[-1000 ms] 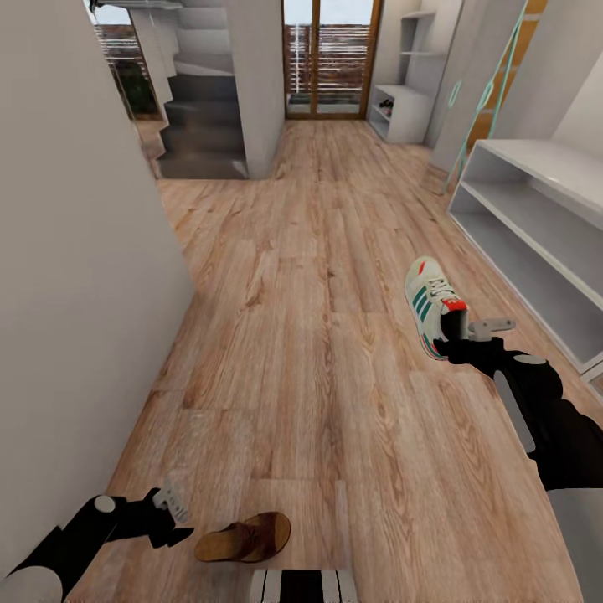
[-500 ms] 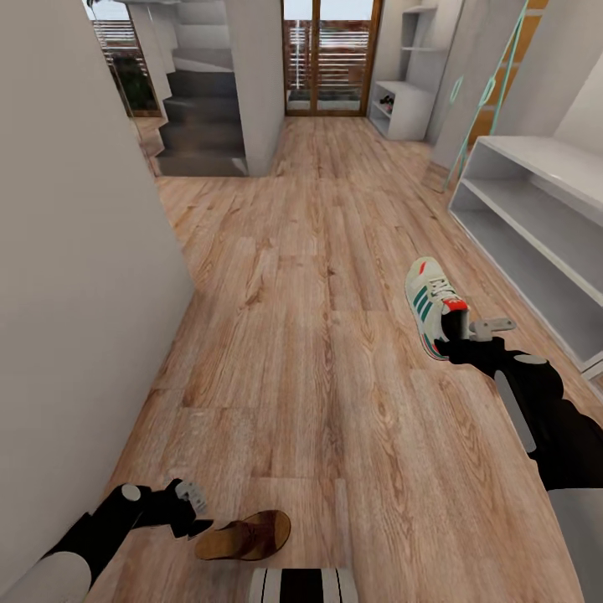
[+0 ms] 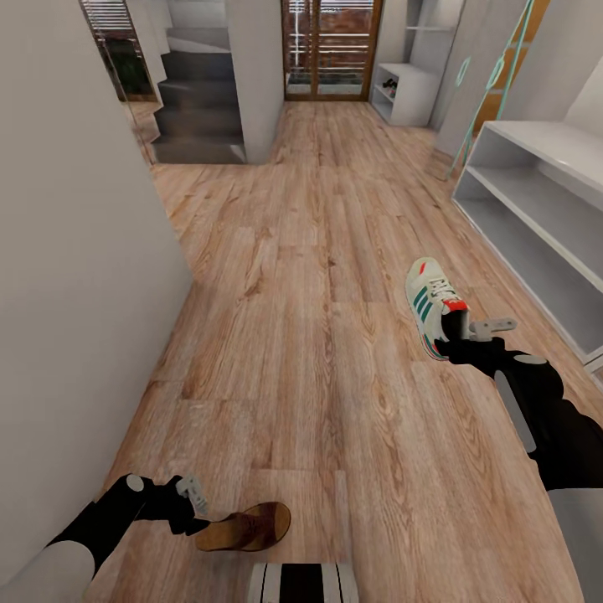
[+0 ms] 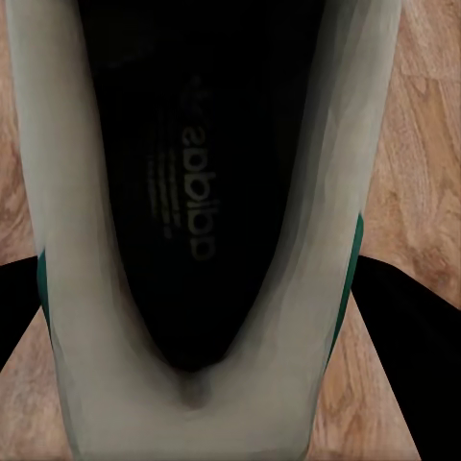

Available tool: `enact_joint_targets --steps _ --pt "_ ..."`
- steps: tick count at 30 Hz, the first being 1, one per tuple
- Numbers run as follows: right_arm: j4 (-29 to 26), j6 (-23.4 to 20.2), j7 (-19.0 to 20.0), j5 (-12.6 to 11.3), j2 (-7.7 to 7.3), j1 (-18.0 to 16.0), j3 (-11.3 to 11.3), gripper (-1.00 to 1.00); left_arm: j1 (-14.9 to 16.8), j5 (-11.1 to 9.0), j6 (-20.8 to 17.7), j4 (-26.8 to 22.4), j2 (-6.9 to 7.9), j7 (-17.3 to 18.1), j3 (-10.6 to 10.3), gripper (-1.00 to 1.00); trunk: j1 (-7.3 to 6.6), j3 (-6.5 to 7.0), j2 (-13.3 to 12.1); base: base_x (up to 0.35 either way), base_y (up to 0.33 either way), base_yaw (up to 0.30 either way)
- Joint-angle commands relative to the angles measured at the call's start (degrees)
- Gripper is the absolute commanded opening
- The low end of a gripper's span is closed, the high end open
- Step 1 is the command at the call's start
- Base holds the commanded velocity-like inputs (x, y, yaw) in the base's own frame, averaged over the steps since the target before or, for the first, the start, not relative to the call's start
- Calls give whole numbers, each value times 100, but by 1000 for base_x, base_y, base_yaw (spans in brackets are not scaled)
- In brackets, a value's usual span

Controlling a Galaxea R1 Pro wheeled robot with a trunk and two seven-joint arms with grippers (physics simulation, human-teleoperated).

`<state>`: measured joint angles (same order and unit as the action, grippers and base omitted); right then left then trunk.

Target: Pick up the two gym shoes and the two sandals from the corridor floor and place them onto the hallstand (shoe rack) in the corridor, making sure they are on the rack and not on the floor. Arrange them so the two gym shoes are next to each other and the two sandals are next to each other.

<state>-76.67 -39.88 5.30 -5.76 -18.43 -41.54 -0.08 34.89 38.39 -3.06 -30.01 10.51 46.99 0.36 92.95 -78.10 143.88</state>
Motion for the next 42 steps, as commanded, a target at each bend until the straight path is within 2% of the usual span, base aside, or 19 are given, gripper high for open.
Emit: enact_joint_targets --steps 1,4,8,21,25,30,34,40,42 --pt "-5 -28 -11 -50 -2 -3 -1 -100 0 17 -32 -12 12 168 -47 100 -1 -6 2 0 0 0" --pt "-4 -29 -11 -49 -2 -3 -1 -100 6 60 -26 -26 41 434 -122 100 -1 -8 2 0 0 0" --pt "-1 -29 -12 -47 -14 -3 -1 -100 78 205 -13 -35 68 556 -153 100 2 -32 3 0 0 0" --pt "11 -29 -12 -40 -20 -3 -9 -100 213 264 -10 -33 65 569 -151 100 35 -406 20 0 0 0" --pt "12 -29 -13 -40 -21 -3 -10 -100 225 289 -15 -42 60 572 -155 100 35 -432 20 0 0 0" --pt "12 -30 -19 -33 -20 -3 -10 -100 278 473 -33 -42 27 574 -154 100 35 -439 20 0 0 0" --pt "26 -29 -17 -37 -20 -3 -10 -100 294 514 -37 -40 -3 574 -158 100 35 -440 20 0 0 0" --pt "37 -32 -18 -35 -27 1 -13 -100 299 534 -42 -40 -22 568 -242 100 50 -598 28 0 0 0" --pt "38 -34 -19 -36 -28 2 -16 -100 299 535 -44 -40 -29 567 -267 100 50 -611 28 0 0 0"
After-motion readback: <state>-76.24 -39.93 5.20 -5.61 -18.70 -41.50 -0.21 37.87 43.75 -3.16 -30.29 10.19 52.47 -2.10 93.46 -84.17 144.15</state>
